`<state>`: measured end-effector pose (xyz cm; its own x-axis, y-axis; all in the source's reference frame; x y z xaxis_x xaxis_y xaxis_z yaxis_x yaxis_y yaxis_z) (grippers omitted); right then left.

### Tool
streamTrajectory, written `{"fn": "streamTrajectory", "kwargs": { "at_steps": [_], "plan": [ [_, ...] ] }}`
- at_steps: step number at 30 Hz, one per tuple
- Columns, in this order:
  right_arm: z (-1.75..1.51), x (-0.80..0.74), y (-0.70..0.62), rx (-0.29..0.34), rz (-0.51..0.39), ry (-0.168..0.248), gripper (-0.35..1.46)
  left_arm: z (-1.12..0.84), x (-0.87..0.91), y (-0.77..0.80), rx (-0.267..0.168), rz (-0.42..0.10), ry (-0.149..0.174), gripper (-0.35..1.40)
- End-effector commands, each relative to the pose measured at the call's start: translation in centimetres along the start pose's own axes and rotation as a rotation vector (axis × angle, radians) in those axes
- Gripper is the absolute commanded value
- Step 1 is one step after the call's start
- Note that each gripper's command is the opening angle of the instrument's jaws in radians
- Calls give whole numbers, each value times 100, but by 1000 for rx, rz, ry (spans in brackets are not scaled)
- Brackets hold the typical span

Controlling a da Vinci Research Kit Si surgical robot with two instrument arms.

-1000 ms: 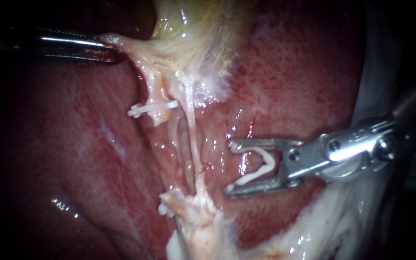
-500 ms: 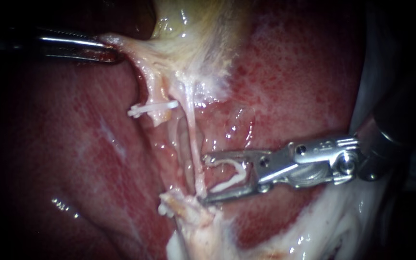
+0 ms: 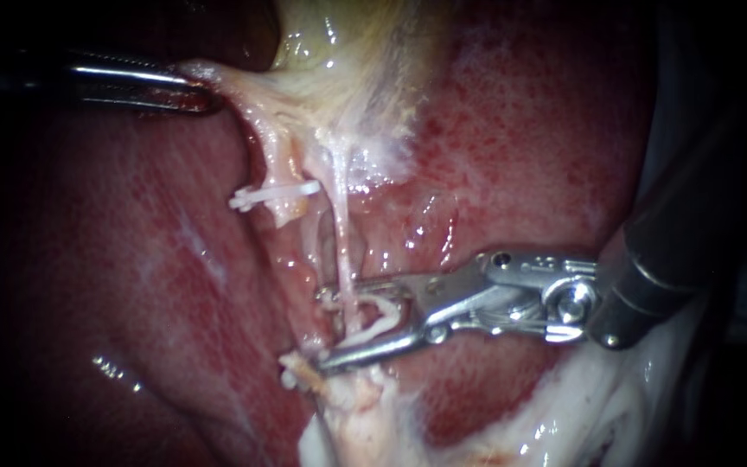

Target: Clipping first clip right tube

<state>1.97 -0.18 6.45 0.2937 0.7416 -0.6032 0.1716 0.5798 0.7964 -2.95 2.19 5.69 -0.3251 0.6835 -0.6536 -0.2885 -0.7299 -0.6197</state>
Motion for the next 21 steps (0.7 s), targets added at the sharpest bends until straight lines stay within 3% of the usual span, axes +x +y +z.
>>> {"fn": "streamTrajectory", "kwargs": {
  "at_steps": [1, 7, 14, 21],
  "plan": [
    [0, 1, -1, 12, 8, 8, 50, 0, 0, 0, 0, 0, 0, -35],
    [0, 13, -16, 90, 47, 72, 49, 0, 0, 0, 0, 0, 0, -35],
    [-1, 21, -23, 125, 71, 90, 42, 1, 0, 0, 1, 0, 0, -35],
    [-10, 18, -19, 124, 72, 87, -2, 1, 0, 0, 1, 0, 0, -35]
  ]
}}
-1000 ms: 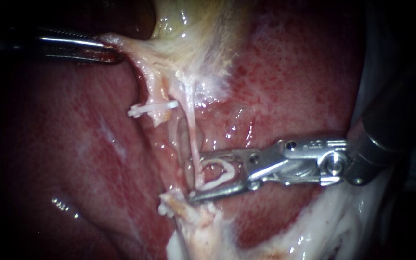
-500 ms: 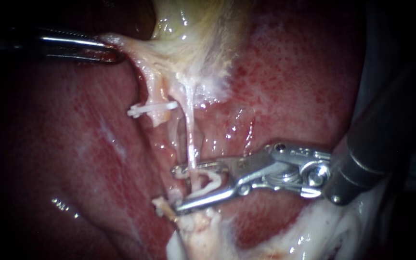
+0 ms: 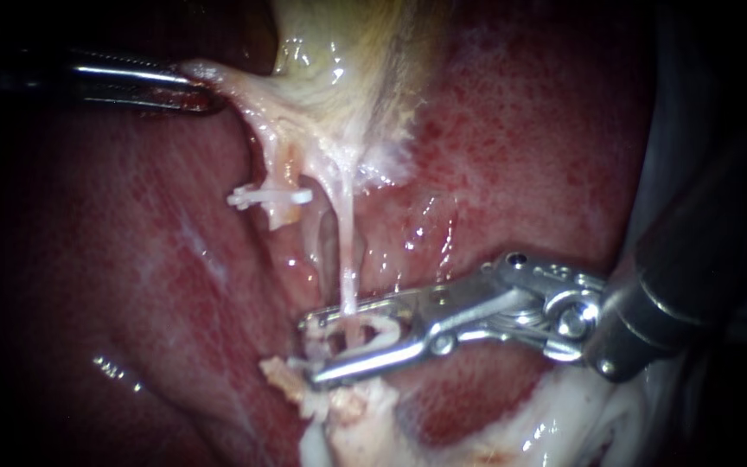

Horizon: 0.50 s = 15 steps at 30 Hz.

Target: Clipping first clip right tube

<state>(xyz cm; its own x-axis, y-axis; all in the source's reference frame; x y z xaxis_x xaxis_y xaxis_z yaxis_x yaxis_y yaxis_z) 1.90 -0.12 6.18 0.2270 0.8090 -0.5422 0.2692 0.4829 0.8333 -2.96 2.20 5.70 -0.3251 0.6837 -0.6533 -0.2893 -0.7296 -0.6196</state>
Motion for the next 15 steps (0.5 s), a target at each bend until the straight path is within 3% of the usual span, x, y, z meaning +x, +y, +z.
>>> {"fn": "streamTrajectory", "kwargs": {
  "at_steps": [1, 10, 15],
  "plan": [
    [-1, 0, 0, 0, 0, -1, -8, 0, 0, 0, 0, 0, 0, -35],
    [-2, 0, 0, -2, 1, -6, -35, 0, 0, -1, 0, 0, 0, -35],
    [-4, -1, -1, -35, 66, -68, -35, 0, 0, -1, 0, 0, 0, -35]
  ]
}}
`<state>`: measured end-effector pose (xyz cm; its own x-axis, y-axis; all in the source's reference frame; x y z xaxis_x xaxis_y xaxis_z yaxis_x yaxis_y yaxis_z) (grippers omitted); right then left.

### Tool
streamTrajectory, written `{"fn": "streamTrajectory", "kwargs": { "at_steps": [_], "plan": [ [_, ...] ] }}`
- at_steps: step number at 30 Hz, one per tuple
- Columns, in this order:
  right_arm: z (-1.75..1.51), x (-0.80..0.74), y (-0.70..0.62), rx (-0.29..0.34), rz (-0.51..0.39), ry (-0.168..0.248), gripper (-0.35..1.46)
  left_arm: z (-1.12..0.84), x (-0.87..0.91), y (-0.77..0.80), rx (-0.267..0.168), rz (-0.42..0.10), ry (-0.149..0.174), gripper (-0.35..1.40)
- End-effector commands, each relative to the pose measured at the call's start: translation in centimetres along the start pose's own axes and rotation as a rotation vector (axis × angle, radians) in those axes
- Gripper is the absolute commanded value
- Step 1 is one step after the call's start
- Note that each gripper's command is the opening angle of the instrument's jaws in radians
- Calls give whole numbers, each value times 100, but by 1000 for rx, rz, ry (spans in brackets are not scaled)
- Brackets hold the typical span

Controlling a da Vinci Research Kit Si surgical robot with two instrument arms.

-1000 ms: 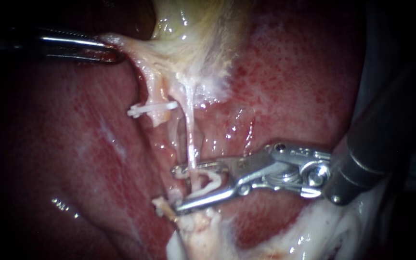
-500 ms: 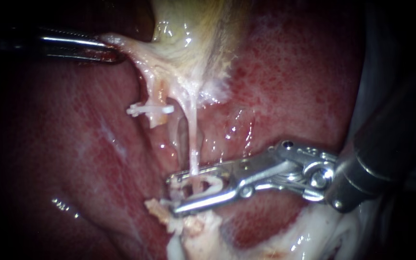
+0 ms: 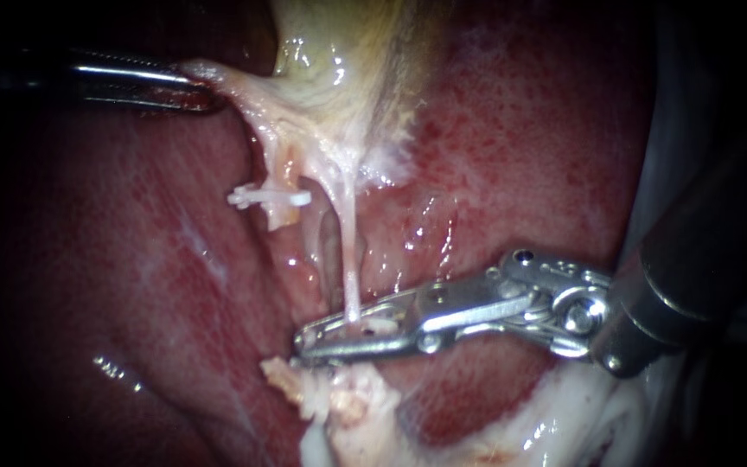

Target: Clipping first clip right tube

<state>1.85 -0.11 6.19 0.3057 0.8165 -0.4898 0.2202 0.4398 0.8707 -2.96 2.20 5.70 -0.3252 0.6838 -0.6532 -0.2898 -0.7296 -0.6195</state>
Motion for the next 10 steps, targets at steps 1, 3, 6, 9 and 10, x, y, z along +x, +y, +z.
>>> {"fn": "streamTrajectory", "kwargs": {
  "at_steps": [1, 3, 6, 9, 10],
  "plan": [
    [1, 0, -1, -1, 4, -6, -35, 0, 0, 0, 0, 0, 0, -35],
    [1, -1, -1, -1, 4, -6, -35, 0, 0, -1, 0, 0, 0, -35],
    [2, -1, 0, -1, 4, -7, -35, 0, 0, -2, 0, 0, 0, -35],
    [1, -1, 1, -1, 4, -7, -35, 1, 0, -2, 0, 0, 0, -35],
    [1, -1, 2, 2, 4, -8, -35, 1, 0, -2, 0, 0, 0, -35]
  ]
}}
